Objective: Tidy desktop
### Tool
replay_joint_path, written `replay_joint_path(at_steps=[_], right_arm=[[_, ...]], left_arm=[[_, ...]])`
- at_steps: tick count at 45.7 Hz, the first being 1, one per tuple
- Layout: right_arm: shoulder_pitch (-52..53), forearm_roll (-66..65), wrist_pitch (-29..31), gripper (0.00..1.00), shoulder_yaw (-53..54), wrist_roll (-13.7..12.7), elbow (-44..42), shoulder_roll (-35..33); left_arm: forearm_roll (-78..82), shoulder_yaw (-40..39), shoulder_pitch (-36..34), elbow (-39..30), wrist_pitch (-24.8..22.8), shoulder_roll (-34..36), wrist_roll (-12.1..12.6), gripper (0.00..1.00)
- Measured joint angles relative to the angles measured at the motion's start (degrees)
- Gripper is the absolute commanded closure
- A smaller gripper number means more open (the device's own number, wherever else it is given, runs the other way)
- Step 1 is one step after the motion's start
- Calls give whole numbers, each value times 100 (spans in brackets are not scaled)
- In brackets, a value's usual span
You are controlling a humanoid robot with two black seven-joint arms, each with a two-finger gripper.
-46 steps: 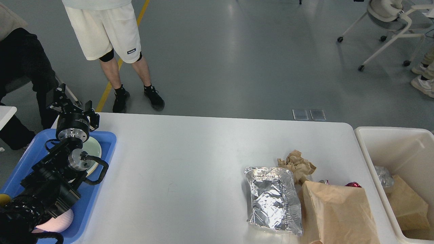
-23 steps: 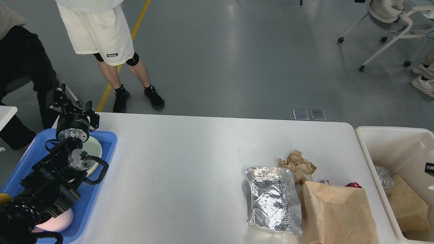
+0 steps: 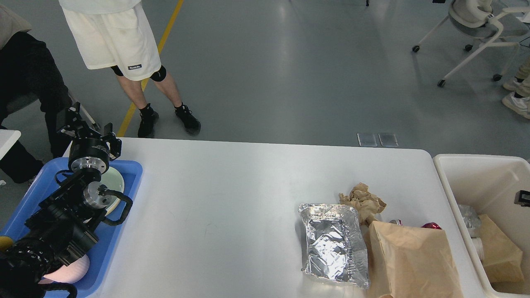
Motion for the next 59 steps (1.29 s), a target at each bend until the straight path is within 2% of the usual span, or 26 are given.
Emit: replay_joint_path(at_steps=[9, 21, 29, 34, 46, 59], right_arm=[[754, 0, 374, 0, -43, 4, 288, -87], [3026, -26, 2030, 0, -460, 10, 641, -393], [4348, -43, 3063, 0, -672, -5, 872, -273], [4817, -43, 3499, 0, -690, -14, 979, -76], [5149, -5, 3668, 0, -617, -14, 1487, 646], [4982, 17, 3670, 1, -508, -13, 2171, 1499]], left_arm=[[0, 0, 0, -1, 0, 0, 0, 4], [0, 0, 0, -1, 0, 0, 0, 4], [0, 0, 0, -1, 0, 0, 0, 4], [0, 0, 0, -1, 0, 0, 0, 4], [0, 0, 0, 0, 0, 0, 0, 4], [0, 0, 0, 0, 0, 0, 0, 4]])
